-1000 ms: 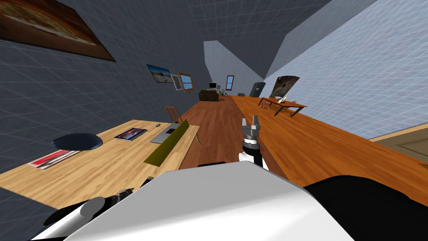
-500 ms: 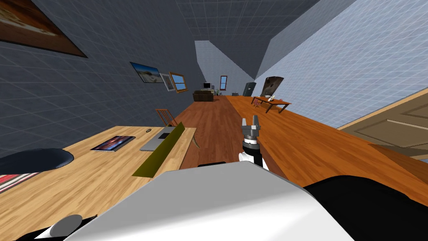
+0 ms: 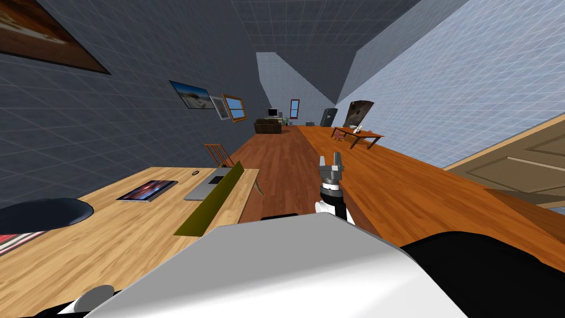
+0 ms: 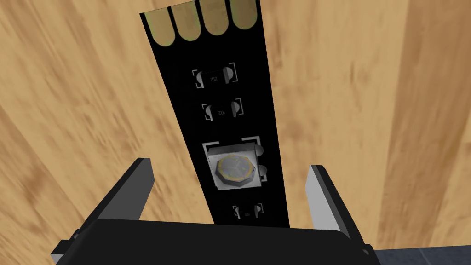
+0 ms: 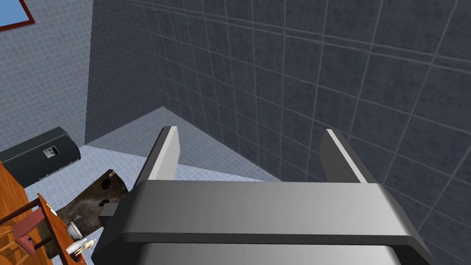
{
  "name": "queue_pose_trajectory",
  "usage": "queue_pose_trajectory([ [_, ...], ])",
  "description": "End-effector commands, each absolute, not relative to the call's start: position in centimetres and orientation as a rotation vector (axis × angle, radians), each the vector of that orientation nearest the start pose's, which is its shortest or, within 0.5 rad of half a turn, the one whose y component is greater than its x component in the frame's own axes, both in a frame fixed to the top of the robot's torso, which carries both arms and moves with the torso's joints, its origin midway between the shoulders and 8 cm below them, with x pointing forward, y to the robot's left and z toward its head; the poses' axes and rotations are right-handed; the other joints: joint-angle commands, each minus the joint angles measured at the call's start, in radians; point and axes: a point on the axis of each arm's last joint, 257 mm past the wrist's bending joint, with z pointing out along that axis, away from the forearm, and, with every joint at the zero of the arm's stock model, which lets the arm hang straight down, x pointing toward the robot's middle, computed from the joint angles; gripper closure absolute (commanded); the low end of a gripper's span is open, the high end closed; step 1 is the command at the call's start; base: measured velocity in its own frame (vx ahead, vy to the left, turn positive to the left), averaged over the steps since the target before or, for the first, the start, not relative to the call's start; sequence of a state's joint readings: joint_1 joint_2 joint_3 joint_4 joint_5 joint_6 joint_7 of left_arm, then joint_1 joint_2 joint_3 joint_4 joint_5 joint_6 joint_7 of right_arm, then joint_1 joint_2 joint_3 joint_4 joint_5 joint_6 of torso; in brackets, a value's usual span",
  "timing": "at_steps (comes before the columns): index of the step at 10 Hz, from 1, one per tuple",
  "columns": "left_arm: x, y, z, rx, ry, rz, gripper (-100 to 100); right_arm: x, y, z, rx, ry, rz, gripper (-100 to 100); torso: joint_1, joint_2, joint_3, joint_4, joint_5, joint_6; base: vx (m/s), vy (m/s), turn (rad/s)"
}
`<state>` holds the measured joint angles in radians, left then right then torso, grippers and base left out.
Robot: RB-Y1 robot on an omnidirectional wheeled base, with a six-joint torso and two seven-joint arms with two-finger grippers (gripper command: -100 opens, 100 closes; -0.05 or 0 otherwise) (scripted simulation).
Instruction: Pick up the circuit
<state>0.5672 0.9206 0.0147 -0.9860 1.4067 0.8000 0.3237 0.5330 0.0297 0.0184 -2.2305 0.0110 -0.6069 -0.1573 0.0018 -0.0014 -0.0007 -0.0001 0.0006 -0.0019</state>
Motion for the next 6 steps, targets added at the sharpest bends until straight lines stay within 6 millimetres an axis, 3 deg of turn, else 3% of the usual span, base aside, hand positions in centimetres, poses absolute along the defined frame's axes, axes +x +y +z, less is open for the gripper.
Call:
queue_pose_trajectory([
  [1, -0.34, 59.27, -51.48, -3.077, 0.53, -0.033, -100, 33.31, -27.72, 1.22, 0.707, 0.53, 1.454, 0, 0.0, 0.0, 0.0, 0.0, 0.0, 0.0, 0.013, 0.051, -0.003],
  [2, -0.2, 59.53, -50.92, -3.078, 0.53, -0.032, -100, 33.31, -27.72, 1.22, 0.707, 0.53, 1.454, 0, 0.001, 0.0, 0.0, 0.0, 0.0, 0.0, 0.006, 0.023, -0.004],
  [3, -0.19, 59.49, -50.99, -3.077, 0.529, -0.033, 100, 33.31, -27.72, 1.22, 0.707, 0.53, 1.454, 0, -0.001, 0.0, 0.0, 0.0, 0.0, 0.0, 0.0, 0.0, 0.0],
  [6, -0.25, 59.39, -51.01, -3.081, 0.528, -0.031, 100, 33.31, -27.72, 1.22, 0.707, 0.53, 1.454, 0, 0.003, 0.0, 0.0, 0.0, 0.002, 0.001, 0.0, 0.0, 0.0],
])
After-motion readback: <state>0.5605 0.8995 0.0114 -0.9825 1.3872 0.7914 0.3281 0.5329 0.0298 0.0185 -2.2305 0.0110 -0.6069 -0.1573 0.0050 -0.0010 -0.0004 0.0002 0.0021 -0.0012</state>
